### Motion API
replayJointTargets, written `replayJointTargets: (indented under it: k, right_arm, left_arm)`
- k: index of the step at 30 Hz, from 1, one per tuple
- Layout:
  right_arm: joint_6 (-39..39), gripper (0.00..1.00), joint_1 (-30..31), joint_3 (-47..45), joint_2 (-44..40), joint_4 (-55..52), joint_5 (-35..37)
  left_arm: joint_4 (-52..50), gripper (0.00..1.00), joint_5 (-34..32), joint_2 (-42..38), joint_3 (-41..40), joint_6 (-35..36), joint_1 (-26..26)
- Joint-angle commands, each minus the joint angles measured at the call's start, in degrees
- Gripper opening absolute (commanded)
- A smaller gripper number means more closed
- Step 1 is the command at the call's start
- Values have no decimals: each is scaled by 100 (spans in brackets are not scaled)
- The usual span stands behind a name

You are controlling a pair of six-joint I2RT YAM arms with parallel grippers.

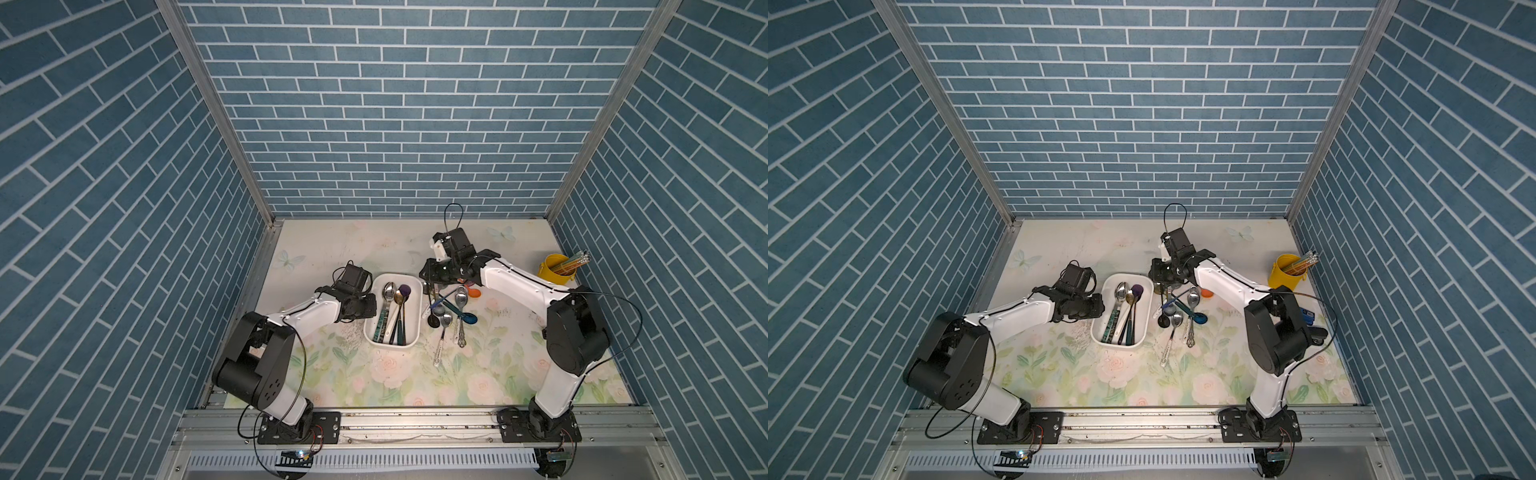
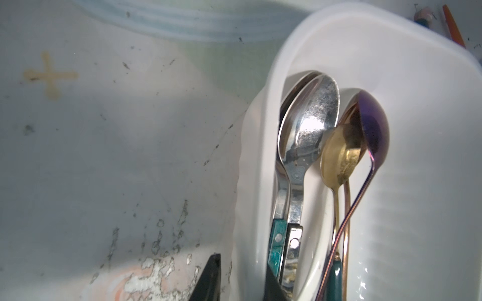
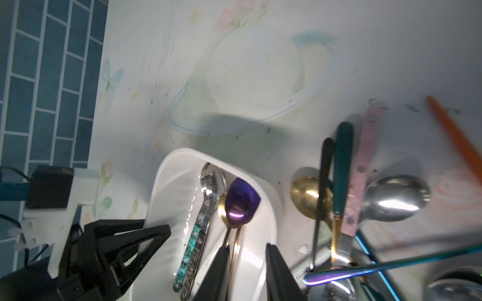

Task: Put the spoon into the storage box
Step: Adjust the storage box at the center of the board.

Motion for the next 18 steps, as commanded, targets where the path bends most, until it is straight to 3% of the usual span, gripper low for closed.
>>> replayJointTargets:
  k: [1,6,10,18]
  right_arm:
    - [-259,28,-264,-367,-220,-291,470]
    - [-545,28,-402,-764,-418,-646,1126]
    - [-516,28,-388,-1195,-564,-576,1110]
    - [-78,27,203,-1648,-900,-732,1062]
  left_arm:
    - [-97,24,-222,-140,-154,-201,52]
    - [-90,24,-21,-246,-183,-276,43]
    - [-158,27,51,-343,-155,-242,36]
    - [-536,44,-269,-700,156,157,34]
